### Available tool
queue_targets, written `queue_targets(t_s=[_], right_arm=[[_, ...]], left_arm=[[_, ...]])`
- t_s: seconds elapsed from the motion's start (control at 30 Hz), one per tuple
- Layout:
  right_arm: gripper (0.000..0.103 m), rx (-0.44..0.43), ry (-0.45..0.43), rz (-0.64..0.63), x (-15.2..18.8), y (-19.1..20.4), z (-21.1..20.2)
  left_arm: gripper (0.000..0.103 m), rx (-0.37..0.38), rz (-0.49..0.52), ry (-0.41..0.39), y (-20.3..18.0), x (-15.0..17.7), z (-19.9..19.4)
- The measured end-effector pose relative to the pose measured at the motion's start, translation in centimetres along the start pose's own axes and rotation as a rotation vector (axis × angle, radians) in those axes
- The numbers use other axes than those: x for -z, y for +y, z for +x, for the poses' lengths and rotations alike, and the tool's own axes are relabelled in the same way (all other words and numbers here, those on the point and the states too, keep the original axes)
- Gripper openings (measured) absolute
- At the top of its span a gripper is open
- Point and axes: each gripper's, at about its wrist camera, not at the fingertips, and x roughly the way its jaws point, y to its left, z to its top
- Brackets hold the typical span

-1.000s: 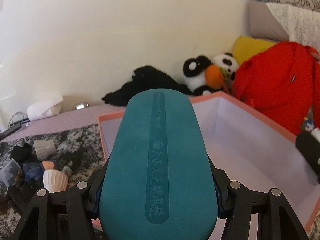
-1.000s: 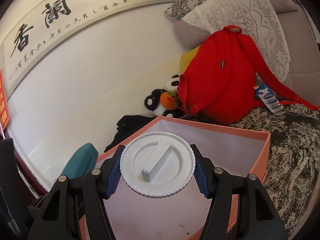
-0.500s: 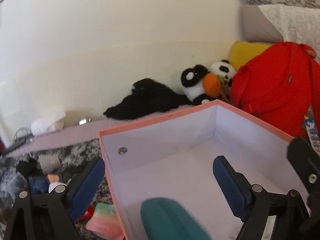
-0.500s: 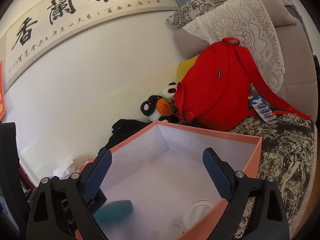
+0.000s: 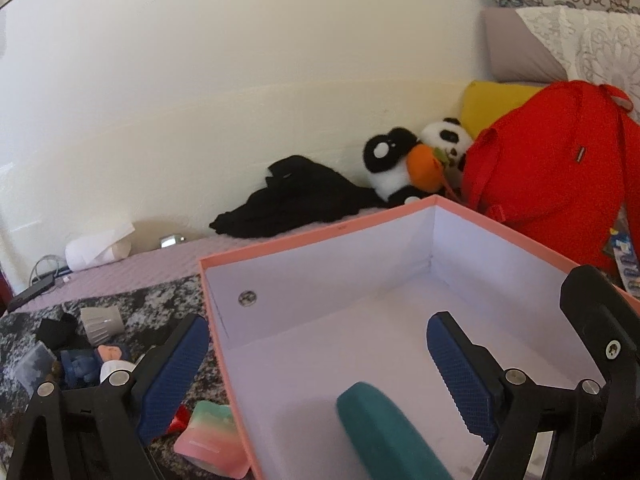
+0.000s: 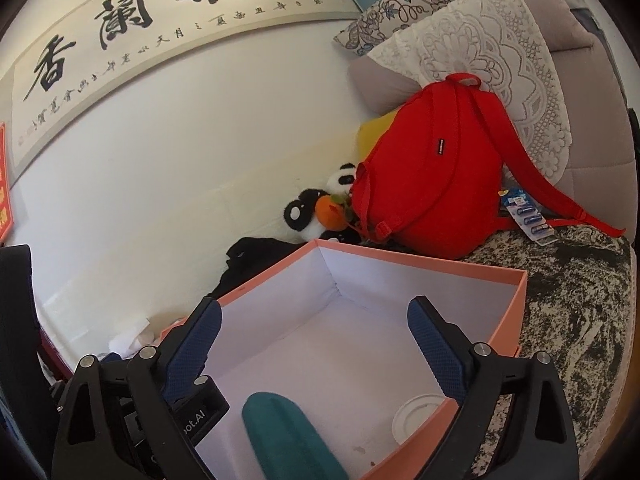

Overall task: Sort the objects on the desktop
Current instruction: 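Lower the teal glasses case into the pink box and open the left tool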

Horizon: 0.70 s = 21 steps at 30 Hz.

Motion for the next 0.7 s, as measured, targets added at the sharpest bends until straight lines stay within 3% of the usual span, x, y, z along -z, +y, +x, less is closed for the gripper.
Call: queue_targets(t_s=[0.17, 0.37, 0.57, 0.7], right_arm=[[0.097, -0.005, 0.007, -0.031, 0.5, 1.1, 0.1], [0.097, -0.045, -0.026, -0.081, 1.2, 3.0, -0.7], [0.097, -0.151, -0.069, -0.155, 2.2, 6.6, -2.9], [0.097, -0.274, -0.082, -0.271, 4.2, 10.9, -5.1]], left_arm=[[0.093, -0.060, -0.068, 0.021, 3.3, 0.6, -0.4], [0.093, -0.213, -0.109, 0.078, 9.4, 2.4, -0.8], [0.093, -0.393, -0.134, 0.150, 16.5, 5.3, -1.9], [0.093, -0.522, -0.159, 0.204, 21.6, 7.2, -3.3]])
